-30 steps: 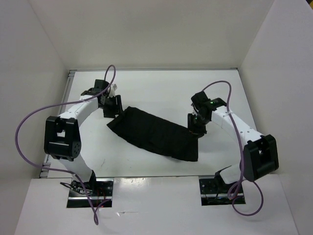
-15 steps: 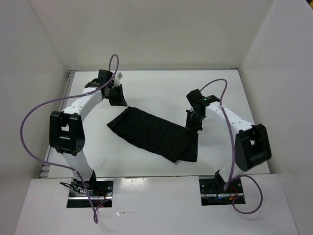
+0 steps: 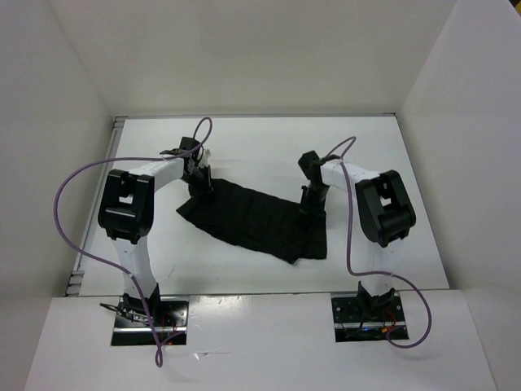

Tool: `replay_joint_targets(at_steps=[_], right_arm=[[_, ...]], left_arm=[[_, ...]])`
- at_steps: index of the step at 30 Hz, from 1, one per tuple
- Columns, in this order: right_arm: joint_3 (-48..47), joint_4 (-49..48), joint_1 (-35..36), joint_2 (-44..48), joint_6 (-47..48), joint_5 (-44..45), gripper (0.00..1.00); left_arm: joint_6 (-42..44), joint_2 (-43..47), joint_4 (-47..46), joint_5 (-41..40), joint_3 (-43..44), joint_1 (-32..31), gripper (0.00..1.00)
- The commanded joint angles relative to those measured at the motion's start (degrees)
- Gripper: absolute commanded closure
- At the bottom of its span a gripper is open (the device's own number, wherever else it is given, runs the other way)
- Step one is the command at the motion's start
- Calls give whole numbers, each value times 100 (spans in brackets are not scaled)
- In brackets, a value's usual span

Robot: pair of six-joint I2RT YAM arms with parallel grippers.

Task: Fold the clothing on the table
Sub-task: Fold the skirt

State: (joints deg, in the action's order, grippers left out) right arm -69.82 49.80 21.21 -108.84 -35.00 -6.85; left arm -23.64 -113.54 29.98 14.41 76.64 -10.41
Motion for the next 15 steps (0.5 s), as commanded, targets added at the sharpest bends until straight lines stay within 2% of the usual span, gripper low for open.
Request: replay_joint_targets(at_steps=[1,4,6,7,9,10,15], right_arm=[[-873,-805,-249,-638,55,614,94],[-1909,-613,-389,-771,187,860,94],[-2131,-516,-390,-588,362,1010,92],[-2184,-515,-390,-456,424,1010,75],[-1984,-568,-390,28,704,1010,51],[-1809,-620,-442,142,801,1010,36],[-1544,-209,-636,275,1240,1712,29]], left_arm=[[-176,-63,-132,-26,-246,-136,100],[-176,-116,-132,-26,-185,-355,100],[-176,-116,-132,-26,-123,-426,100],[-176,-116,-132,-26,-123,-426,100],[-176,-64,-132,-26,-123,-478,100],[-228,-63,-132,-26,-123,-479,100],[-168,-63,-132,-79,122,-479,100]])
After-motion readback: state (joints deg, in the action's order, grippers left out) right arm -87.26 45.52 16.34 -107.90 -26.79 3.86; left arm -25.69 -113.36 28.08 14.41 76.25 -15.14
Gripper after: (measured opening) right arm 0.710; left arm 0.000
